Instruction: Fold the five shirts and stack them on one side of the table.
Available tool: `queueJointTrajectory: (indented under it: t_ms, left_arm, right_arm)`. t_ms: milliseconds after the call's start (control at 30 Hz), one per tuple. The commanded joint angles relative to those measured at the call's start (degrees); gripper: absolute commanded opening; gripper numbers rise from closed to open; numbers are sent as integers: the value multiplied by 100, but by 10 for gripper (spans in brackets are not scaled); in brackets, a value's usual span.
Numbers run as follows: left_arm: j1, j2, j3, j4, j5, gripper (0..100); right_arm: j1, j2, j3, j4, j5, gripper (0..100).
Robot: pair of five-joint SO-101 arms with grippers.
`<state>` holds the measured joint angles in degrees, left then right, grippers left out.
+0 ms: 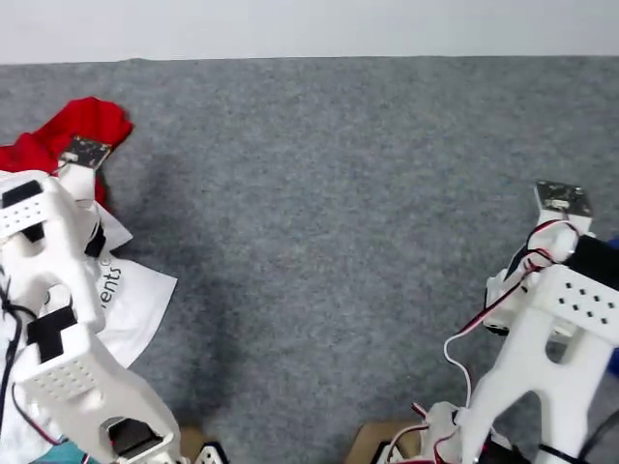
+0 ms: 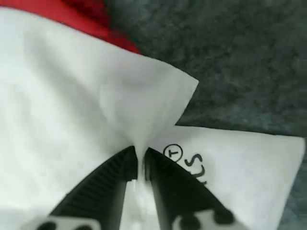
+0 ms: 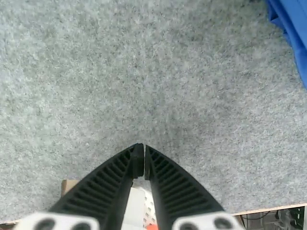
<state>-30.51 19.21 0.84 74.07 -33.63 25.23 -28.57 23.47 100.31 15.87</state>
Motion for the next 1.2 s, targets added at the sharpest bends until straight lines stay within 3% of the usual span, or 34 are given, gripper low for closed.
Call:
queueJointTrajectory:
  t_ms: [0,300,600,867,1167]
  left_arm:
    - [281,-879,-365,343,-26,2]
    - [1037,-2453,-470,1037,9,3]
    - [2242,-3288,-629,1011,1301,3]
    - [2743,-3534,-1393,1011,2470,3]
    - [3613,-3622,-2097,1231,2585,3]
  right_arm:
    - [57,-171,-26,171,70,9]
    - [66,-180,-26,215,70,9]
    - [66,-180,-26,224,44,9]
    - [66,-180,-18,215,62,9]
    - [57,-180,-18,180,79,9]
